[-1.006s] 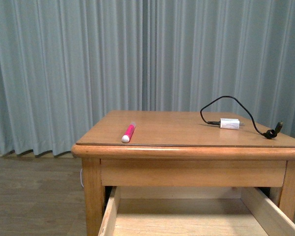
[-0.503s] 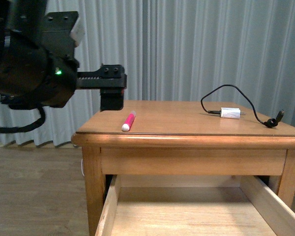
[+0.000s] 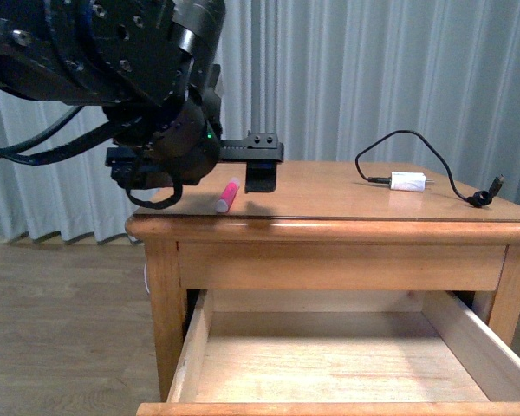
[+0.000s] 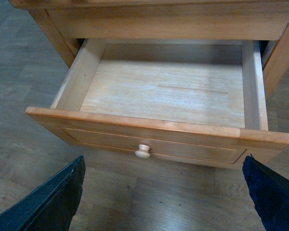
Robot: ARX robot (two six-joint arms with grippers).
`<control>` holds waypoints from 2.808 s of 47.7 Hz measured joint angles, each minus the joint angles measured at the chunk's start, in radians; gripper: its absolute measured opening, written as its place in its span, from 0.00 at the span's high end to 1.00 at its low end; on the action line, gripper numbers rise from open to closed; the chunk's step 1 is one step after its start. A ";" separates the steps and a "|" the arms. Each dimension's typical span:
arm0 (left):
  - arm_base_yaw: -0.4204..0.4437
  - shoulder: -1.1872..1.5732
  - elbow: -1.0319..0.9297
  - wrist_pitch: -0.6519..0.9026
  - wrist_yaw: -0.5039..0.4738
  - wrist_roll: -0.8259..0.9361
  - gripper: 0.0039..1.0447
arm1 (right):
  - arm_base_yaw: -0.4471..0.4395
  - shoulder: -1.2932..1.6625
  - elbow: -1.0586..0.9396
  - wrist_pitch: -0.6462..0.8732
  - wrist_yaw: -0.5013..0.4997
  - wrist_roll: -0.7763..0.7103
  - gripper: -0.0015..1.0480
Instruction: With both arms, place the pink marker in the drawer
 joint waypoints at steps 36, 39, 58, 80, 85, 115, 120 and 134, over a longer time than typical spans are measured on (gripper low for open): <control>-0.015 0.093 0.128 -0.131 -0.022 0.018 0.36 | 0.000 0.000 0.000 0.000 0.000 0.000 0.08; -0.013 0.093 0.128 -0.130 -0.022 0.023 0.45 | 0.000 0.000 0.000 0.000 0.000 0.000 0.08; 0.010 0.032 0.005 0.021 0.043 0.129 0.86 | 0.000 0.000 0.000 0.000 0.000 0.000 0.08; -0.101 -0.409 -0.426 0.178 0.570 0.425 0.86 | 0.000 0.000 0.000 0.000 0.000 0.000 0.08; -0.110 -0.457 -0.530 0.205 0.631 0.481 0.86 | 0.000 0.000 0.000 0.000 0.000 0.000 0.08; -0.093 -0.091 -0.584 0.415 0.462 0.544 0.86 | 0.000 0.000 0.000 0.000 0.000 0.000 0.08; -0.098 -0.026 -0.545 0.444 0.439 0.533 0.86 | 0.000 0.000 0.000 0.000 0.000 0.000 0.08; -0.115 0.058 -0.472 0.450 0.367 0.518 0.75 | 0.000 0.000 0.000 0.000 0.000 0.000 0.08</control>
